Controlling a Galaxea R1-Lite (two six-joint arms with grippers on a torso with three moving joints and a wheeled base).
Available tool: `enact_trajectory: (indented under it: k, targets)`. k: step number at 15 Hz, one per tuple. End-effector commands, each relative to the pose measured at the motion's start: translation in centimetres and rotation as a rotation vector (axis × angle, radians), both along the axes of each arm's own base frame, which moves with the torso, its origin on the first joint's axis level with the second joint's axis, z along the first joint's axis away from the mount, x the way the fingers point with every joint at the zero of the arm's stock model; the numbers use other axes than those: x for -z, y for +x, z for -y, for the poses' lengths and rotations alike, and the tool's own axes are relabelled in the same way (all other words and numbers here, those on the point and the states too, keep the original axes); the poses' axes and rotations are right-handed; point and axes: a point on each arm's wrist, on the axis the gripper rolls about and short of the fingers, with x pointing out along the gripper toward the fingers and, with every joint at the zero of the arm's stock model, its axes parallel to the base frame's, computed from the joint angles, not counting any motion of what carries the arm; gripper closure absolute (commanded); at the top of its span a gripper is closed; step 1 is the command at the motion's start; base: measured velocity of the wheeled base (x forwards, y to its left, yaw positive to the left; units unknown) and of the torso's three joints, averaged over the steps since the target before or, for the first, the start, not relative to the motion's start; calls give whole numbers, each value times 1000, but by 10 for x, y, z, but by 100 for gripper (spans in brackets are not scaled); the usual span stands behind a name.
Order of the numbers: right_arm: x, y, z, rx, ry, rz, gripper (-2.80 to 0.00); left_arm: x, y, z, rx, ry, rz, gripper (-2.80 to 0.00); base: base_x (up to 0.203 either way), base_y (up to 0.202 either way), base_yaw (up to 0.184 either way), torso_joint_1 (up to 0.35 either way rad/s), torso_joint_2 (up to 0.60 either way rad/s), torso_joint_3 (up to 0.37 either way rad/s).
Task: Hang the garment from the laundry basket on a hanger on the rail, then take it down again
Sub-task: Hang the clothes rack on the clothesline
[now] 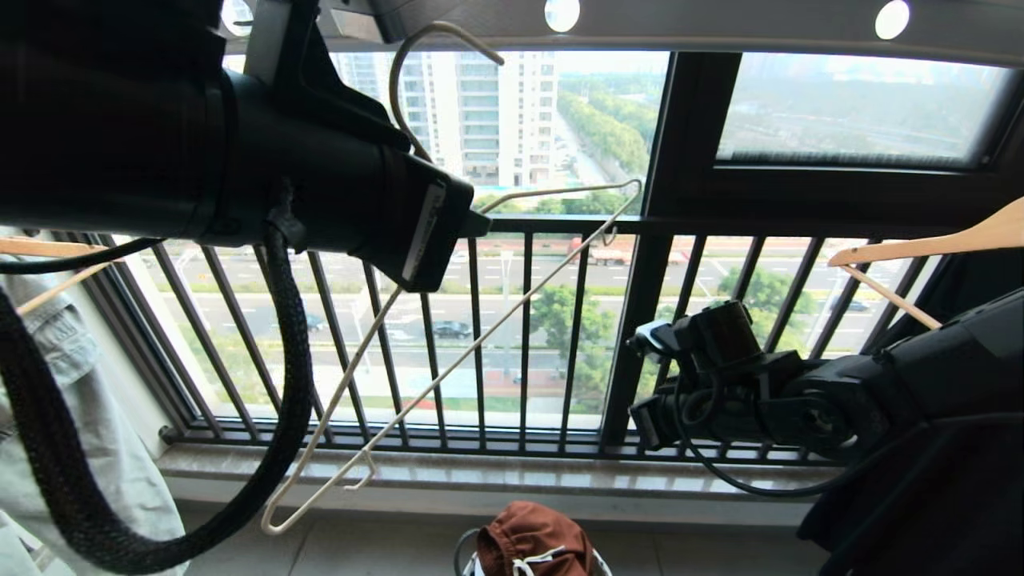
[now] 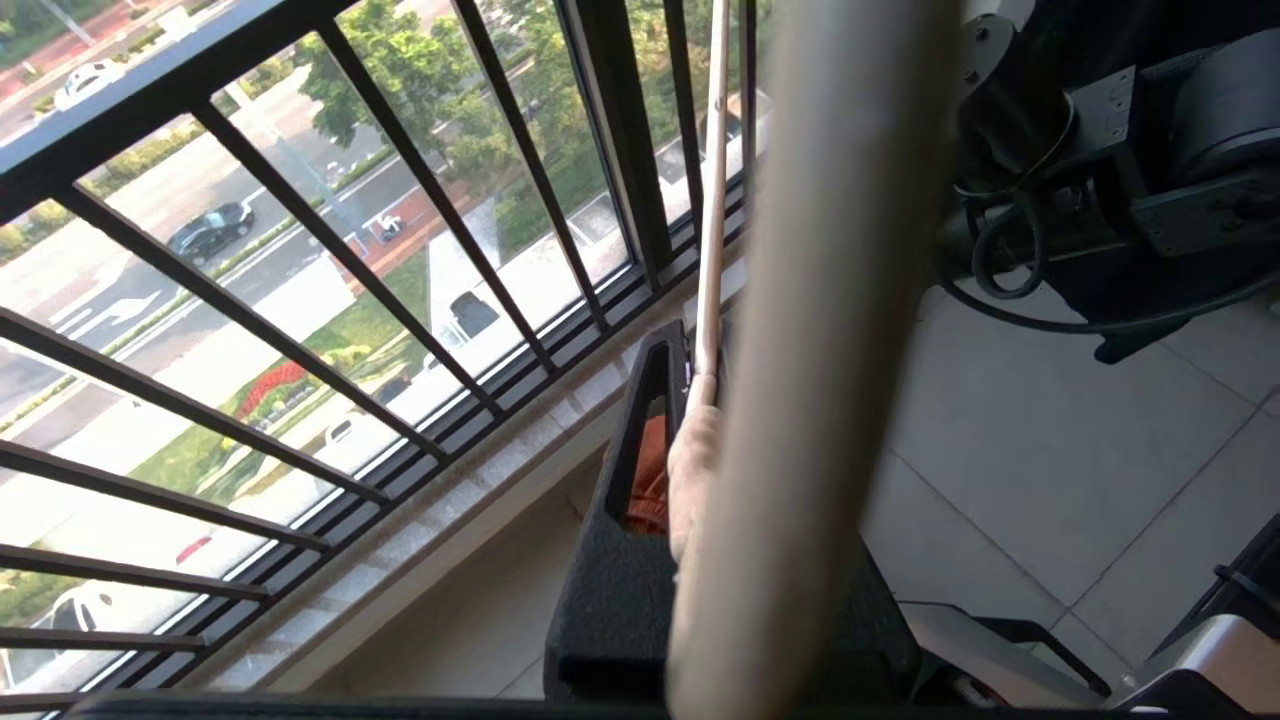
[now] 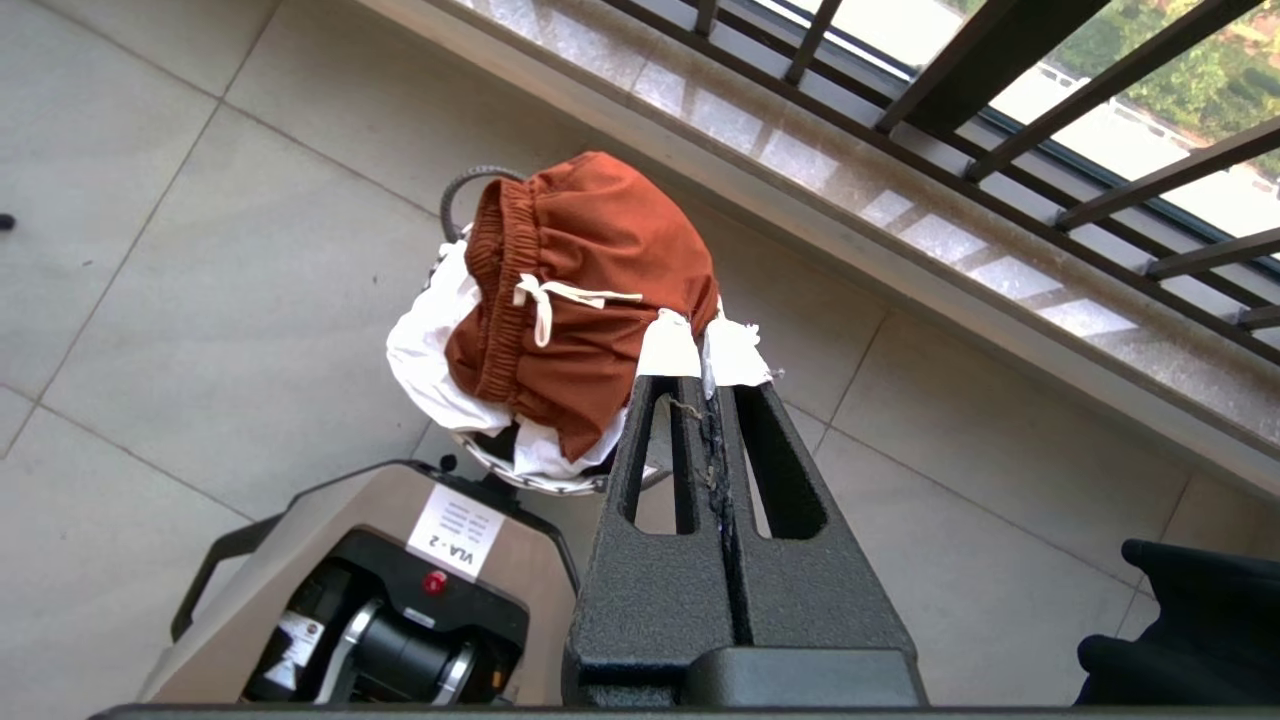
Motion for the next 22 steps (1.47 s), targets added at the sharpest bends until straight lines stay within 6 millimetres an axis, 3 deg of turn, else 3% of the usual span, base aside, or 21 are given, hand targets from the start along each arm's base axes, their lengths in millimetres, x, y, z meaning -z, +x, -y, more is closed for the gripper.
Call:
enact_trajectory:
  k: [1,16,22]
  targets:
    - [3,1,-1,-1,-3,-5,0,-2,7,18,9,3,6,0,0,0,0,0,0,0]
    - [3,2,-1,-2,-3,-6,0,-12,34,55,-132,44,155,0,0,0,0,0,0,0]
    - [3,2,-1,-2,-3,-6,0,-12,39,54,-169,65,189,0,0,0,0,0,0,0]
